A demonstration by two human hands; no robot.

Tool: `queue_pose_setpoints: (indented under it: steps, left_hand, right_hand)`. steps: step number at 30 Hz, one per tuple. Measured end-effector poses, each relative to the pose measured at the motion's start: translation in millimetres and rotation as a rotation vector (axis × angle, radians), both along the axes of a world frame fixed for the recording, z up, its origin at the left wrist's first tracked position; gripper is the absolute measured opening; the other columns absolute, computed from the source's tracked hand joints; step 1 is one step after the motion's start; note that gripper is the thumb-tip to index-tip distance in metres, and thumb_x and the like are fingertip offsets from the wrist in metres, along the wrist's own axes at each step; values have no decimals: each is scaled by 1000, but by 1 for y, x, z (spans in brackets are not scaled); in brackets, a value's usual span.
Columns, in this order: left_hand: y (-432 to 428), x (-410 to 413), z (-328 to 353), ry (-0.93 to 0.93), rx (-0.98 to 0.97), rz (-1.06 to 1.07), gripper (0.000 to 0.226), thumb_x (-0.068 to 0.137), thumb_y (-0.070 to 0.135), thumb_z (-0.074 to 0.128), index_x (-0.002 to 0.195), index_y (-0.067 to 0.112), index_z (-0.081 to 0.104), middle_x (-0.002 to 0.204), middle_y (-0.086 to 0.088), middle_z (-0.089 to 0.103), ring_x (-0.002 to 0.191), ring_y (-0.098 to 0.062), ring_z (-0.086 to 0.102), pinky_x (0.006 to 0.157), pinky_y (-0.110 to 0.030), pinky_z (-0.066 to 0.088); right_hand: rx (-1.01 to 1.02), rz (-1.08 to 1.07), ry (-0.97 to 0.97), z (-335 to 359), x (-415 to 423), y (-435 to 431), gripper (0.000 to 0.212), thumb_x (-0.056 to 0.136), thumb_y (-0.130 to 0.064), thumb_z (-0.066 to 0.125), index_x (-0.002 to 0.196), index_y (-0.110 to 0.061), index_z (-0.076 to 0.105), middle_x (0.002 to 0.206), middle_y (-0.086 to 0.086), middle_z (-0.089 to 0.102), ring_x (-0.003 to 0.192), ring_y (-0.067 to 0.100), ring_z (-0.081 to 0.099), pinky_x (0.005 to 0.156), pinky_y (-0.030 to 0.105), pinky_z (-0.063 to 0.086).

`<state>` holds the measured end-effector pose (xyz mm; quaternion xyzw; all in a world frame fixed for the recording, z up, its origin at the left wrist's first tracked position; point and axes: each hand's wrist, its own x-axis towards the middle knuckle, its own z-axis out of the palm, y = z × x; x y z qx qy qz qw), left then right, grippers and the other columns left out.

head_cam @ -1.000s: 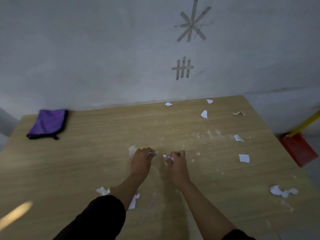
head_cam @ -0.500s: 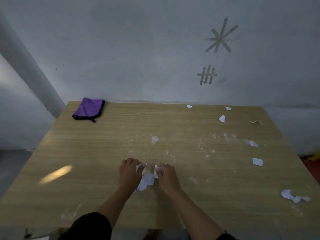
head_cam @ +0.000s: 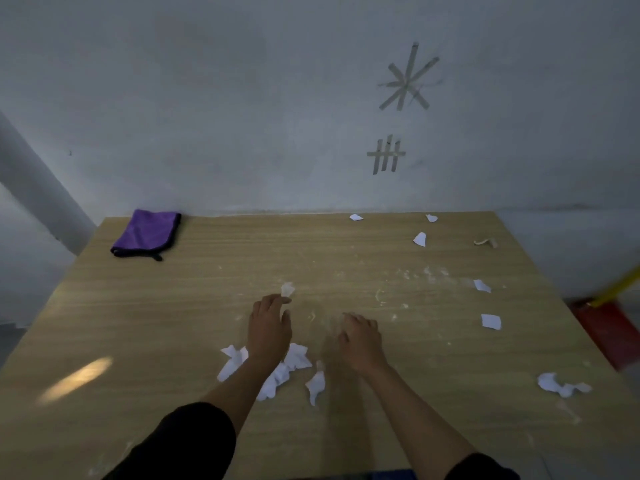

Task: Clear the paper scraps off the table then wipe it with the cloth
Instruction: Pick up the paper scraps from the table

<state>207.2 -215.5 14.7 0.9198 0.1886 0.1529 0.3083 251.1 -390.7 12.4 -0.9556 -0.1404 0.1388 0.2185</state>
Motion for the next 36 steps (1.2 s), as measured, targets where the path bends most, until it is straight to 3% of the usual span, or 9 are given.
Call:
queue_pose_setpoints:
  steps: [8, 15, 21, 26, 28, 30, 33, 34, 36]
  left_hand:
    - [-19, 106, 5, 36, -27, -170, 26, 80, 0, 55, 102, 10, 62, 109, -12, 61, 108, -32, 49, 90, -35, 38]
    - [-19, 210, -2, 140, -24, -282, 26, 84, 6, 54, 110, 8, 58, 118, -13, 55, 114, -31, 43, 95, -33, 34]
    - [-28, 290, -3, 250, 26, -383, 42, 83, 12, 55, 125, 14, 48, 138, -7, 42, 126, -28, 37, 103, -35, 34]
    - [-38, 341, -15, 352, 119, -476, 56, 84, 17, 56, 136, 24, 36, 151, -3, 25, 138, -25, 24, 108, -38, 30]
    - [-44, 354, -22, 396, 158, -472, 57, 87, 19, 54, 139, 24, 32, 155, -4, 17, 140, -26, 19, 110, -41, 27]
    - [-48, 364, -32, 394, 159, -468, 54, 89, 19, 50, 140, 23, 33, 155, -6, 16, 140, -27, 20, 110, -42, 26]
    - [-57, 370, -45, 303, 108, -481, 51, 83, 27, 34, 127, 9, 52, 142, -18, 42, 130, -35, 39, 105, -39, 32]
    - [-59, 373, -53, 264, 92, -454, 54, 80, 28, 30, 120, 5, 58, 131, -22, 52, 122, -39, 47, 102, -40, 35]
    - [-68, 377, -55, 236, 47, -343, 39, 85, 15, 38, 109, 0, 64, 113, -26, 61, 105, -42, 53, 94, -41, 39]
  right_hand:
    - [-56, -170, -14, 8, 104, -49, 47, 92, -18, 43, 138, -15, 38, 141, 4, 45, 126, 30, 32, 101, 35, 31]
    - [-57, -229, -35, -8, 199, -76, 49, 88, -13, 47, 136, -9, 40, 139, 11, 45, 126, 31, 38, 101, 35, 30]
    - [-87, -214, -71, -19, 265, -93, 57, 86, -8, 46, 141, -9, 30, 153, 16, 20, 136, 34, 27, 105, 38, 31]
    - [-187, -128, -19, -30, 300, -104, 73, 88, -5, 42, 147, -28, 8, 157, 4, -5, 143, 29, 6, 110, 41, 26]
    - [-213, -69, -18, -34, 308, -109, 65, 90, -5, 38, 147, -25, 15, 157, 2, 6, 141, 29, 12, 109, 42, 26]
    - [-114, -37, -106, -39, 312, -116, 48, 89, -5, 35, 136, -11, 42, 142, 12, 38, 127, 35, 33, 104, 44, 36]
    - [74, -105, -138, -44, 317, -131, 37, 80, -9, 37, 102, 0, 65, 103, 22, 58, 99, 39, 49, 87, 48, 46]
    - [91, -118, -152, -42, 319, -137, 34, 84, -10, 38, 99, 1, 66, 100, 22, 59, 98, 38, 50, 87, 47, 46]
    - [96, -166, -205, -37, 324, -151, 29, 92, -13, 41, 100, 1, 65, 102, 21, 60, 102, 36, 52, 91, 42, 44]
